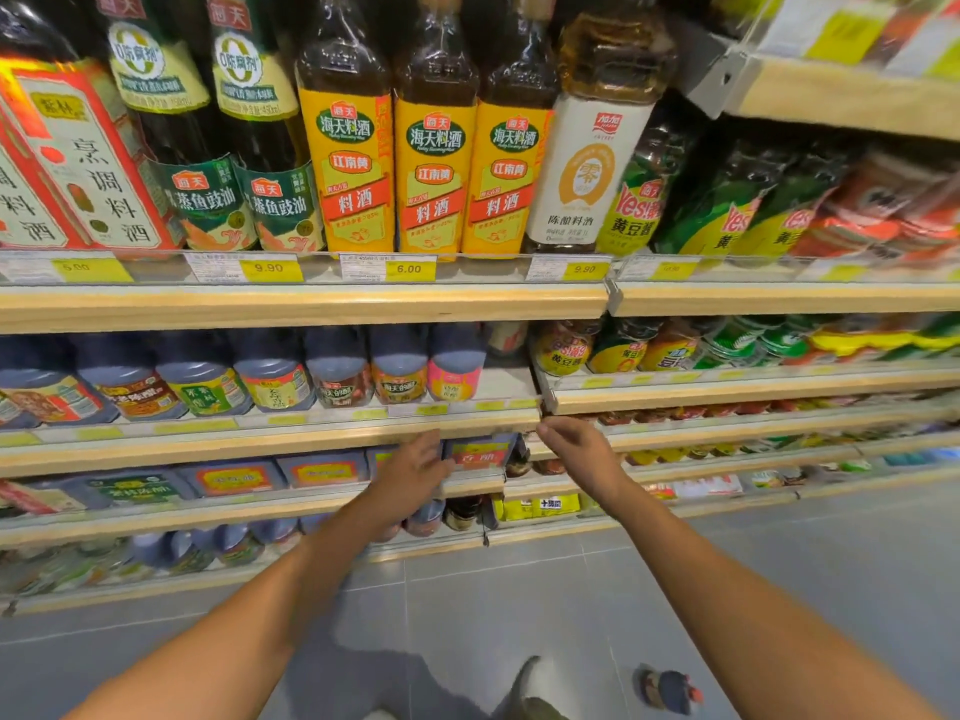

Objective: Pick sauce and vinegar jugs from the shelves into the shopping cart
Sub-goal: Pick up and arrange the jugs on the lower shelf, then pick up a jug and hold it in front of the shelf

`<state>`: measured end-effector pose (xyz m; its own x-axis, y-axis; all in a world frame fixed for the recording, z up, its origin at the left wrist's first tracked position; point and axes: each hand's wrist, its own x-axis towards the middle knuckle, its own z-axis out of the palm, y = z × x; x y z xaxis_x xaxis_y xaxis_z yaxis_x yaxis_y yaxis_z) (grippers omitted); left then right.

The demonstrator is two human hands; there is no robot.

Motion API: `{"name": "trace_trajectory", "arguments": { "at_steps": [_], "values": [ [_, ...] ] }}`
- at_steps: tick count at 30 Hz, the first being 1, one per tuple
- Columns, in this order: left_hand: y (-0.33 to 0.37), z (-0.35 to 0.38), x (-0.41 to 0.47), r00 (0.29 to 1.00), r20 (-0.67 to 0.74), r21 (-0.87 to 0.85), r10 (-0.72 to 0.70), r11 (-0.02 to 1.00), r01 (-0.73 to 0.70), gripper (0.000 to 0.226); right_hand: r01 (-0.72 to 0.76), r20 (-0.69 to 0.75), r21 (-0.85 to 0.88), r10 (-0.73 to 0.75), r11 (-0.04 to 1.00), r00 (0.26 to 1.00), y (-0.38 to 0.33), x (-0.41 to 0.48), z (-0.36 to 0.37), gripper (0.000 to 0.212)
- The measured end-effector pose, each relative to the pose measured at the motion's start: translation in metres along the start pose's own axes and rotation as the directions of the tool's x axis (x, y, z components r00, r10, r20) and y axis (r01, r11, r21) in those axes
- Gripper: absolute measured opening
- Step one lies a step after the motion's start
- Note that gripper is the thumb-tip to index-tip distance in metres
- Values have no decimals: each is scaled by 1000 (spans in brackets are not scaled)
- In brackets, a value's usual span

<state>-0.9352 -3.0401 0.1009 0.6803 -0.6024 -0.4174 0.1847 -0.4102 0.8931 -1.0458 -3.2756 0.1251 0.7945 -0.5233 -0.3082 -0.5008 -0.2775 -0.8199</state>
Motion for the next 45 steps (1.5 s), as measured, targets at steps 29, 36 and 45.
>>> {"name": "trace_trajectory", "arguments": {
  "at_steps": [29, 36, 45],
  "values": [
    [-142, 521, 59, 791, 402, 369, -462, 872, 322, 48, -546, -243, 325, 626, 772, 741, 500, -192, -241, 14],
    [-263, 615, 139, 706, 438, 531, -556, 794, 297, 40, -626, -227, 443, 756, 642, 614, 642, -182, -188, 29],
    [-426, 711, 219, 638, 440, 656, -632, 712, 252, 57, -692, -212, 366, 780, 622, 589, 793, -125, -106, 39]
  ]
}}
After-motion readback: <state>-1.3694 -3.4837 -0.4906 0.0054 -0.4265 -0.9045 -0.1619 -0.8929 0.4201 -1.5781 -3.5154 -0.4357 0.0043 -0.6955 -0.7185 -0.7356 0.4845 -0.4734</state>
